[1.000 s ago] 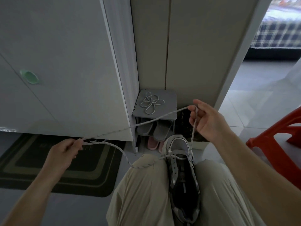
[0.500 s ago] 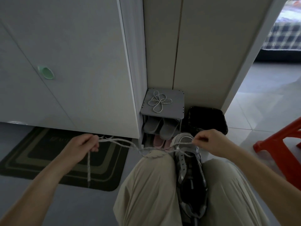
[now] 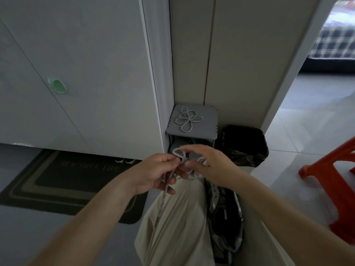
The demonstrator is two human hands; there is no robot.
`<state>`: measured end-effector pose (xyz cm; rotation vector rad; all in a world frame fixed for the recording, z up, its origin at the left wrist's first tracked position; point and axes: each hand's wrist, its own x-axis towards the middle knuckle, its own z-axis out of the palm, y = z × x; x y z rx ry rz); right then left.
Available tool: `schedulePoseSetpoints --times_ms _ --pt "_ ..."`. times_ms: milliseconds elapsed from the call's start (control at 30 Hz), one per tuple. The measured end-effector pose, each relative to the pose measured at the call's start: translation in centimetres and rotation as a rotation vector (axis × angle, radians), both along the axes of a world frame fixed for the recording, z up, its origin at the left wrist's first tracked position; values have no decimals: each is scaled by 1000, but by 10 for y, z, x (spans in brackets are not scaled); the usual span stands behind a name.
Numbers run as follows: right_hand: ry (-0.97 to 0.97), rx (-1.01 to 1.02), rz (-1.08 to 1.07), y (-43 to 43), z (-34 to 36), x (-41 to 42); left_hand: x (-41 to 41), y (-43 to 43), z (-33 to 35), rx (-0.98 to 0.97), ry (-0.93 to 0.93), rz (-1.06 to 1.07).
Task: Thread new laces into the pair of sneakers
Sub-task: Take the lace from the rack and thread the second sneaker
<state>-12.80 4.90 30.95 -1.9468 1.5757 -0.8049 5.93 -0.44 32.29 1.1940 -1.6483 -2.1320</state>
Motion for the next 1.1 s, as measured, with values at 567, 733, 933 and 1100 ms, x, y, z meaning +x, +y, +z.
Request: schedulePoseSetpoints --times_ms 567,733,933,1100 --pt "332 -393 103 1 0 -6 -25 -12 -2 286 126 75" --pt "514 -468 74 -4 -4 -9 -31 -10 1 281 140 8" --pt "258 -311 -5 -6 -1 -16 -32 -5 -3 22 -43 63" --pt "151 -136 -305 -3 -11 -54 1 -22 -7 -386 -229 102"
